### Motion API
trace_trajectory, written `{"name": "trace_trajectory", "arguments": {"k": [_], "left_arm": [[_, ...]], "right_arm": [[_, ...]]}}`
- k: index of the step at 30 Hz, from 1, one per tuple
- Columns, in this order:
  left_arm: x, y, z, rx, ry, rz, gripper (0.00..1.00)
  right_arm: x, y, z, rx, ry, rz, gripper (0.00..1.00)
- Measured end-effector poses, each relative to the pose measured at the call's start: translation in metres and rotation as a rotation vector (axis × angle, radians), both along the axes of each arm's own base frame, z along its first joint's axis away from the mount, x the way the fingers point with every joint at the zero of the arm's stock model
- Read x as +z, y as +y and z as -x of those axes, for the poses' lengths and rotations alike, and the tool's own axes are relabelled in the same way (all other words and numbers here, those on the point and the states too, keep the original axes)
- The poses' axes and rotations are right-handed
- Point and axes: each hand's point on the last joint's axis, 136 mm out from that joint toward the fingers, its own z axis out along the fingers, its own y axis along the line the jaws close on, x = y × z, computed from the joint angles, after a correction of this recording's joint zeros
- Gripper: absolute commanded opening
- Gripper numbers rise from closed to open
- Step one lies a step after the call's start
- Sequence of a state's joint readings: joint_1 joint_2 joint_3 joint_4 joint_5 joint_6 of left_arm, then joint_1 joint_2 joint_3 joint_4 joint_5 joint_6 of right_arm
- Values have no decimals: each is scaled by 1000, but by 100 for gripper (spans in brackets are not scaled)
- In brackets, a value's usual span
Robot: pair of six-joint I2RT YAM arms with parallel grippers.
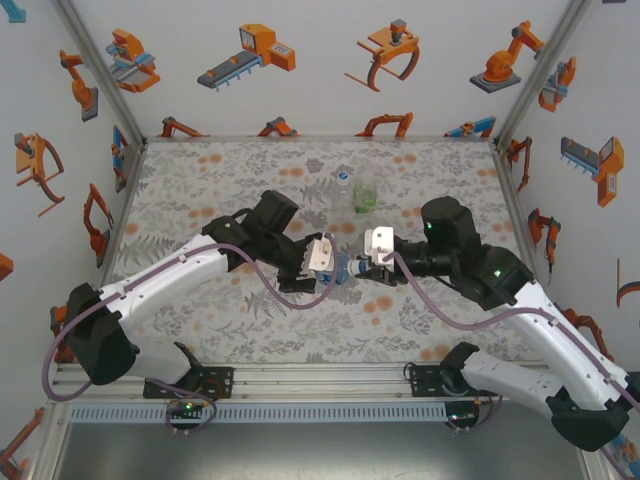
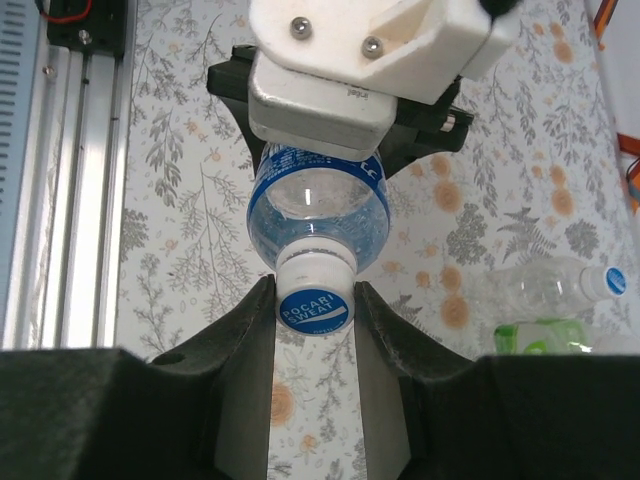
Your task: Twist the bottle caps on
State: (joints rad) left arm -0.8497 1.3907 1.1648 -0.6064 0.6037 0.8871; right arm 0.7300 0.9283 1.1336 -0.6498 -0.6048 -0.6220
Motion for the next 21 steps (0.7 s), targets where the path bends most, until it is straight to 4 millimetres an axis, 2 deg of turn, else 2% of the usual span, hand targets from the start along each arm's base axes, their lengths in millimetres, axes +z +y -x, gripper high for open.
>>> {"name": "trace_trajectory", "arguments": {"k": [5,10,15,18,21], "left_arm": [[0,0,0,3,0,-3,0],[-1,2,-3,13,-1,-9,0],[-6,7,-7,38,1,-36,0],[-8,10,-7,47,7,-52,0],[-9,11,-7,51,11,-57,0]], "right_arm": [[4,2,-12,-143,175,-60,0],[5,-1,-33,-414,512,-168,0],[-8,-6,-53,-715,919,-279,0],[-19,-11,-59,-874,1129,-329,0],[-24,-15,-61,-971,1267,-378,0]]}}
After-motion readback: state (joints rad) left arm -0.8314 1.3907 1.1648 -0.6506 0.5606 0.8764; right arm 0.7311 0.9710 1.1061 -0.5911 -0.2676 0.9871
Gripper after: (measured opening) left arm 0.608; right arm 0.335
